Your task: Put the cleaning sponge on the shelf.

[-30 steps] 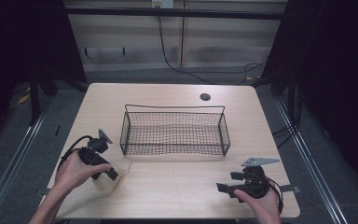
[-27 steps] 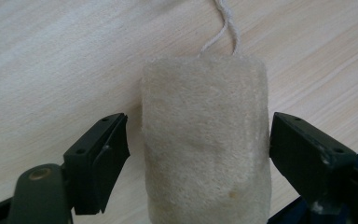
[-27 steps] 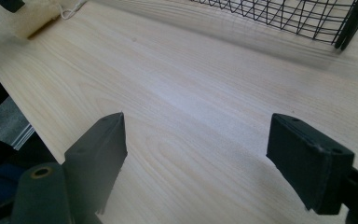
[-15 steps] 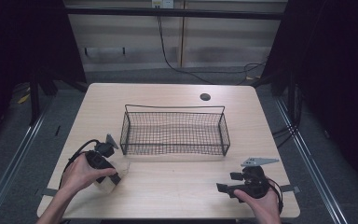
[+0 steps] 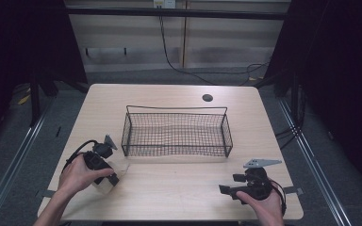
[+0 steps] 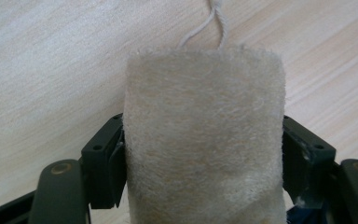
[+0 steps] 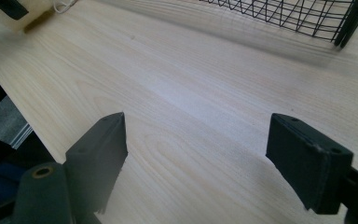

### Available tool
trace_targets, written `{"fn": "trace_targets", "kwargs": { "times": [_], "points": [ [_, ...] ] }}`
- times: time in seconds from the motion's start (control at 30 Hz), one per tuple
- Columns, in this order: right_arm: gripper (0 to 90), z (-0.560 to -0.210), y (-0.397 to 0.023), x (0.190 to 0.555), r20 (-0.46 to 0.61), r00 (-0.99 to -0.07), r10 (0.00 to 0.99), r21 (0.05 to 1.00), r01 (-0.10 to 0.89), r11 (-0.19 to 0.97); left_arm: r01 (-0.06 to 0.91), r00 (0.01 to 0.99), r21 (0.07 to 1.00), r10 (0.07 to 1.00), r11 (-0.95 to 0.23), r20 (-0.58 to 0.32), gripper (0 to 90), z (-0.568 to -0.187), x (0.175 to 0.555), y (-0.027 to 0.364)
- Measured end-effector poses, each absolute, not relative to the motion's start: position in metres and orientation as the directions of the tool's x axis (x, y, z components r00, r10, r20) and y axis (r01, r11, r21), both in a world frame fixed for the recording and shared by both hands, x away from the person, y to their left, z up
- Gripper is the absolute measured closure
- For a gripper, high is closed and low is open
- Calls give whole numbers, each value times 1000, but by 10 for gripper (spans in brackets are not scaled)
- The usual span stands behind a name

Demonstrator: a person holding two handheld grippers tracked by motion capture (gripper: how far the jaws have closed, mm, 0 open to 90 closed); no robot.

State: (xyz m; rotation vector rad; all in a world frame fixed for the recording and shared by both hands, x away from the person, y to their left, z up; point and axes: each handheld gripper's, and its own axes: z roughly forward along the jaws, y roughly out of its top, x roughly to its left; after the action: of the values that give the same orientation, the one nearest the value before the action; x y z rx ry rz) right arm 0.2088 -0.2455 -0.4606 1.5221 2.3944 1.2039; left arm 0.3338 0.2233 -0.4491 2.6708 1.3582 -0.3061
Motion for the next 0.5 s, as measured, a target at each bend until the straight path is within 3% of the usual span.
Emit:
{"fn": "trace_targets", "kwargs": {
  "times": [0.5],
  "points": [
    [192, -461, -246, 209, 337, -508, 793, 632, 746, 209, 794, 601, 69, 761, -604, -243, 283, -418, 330, 227]
  ]
}}
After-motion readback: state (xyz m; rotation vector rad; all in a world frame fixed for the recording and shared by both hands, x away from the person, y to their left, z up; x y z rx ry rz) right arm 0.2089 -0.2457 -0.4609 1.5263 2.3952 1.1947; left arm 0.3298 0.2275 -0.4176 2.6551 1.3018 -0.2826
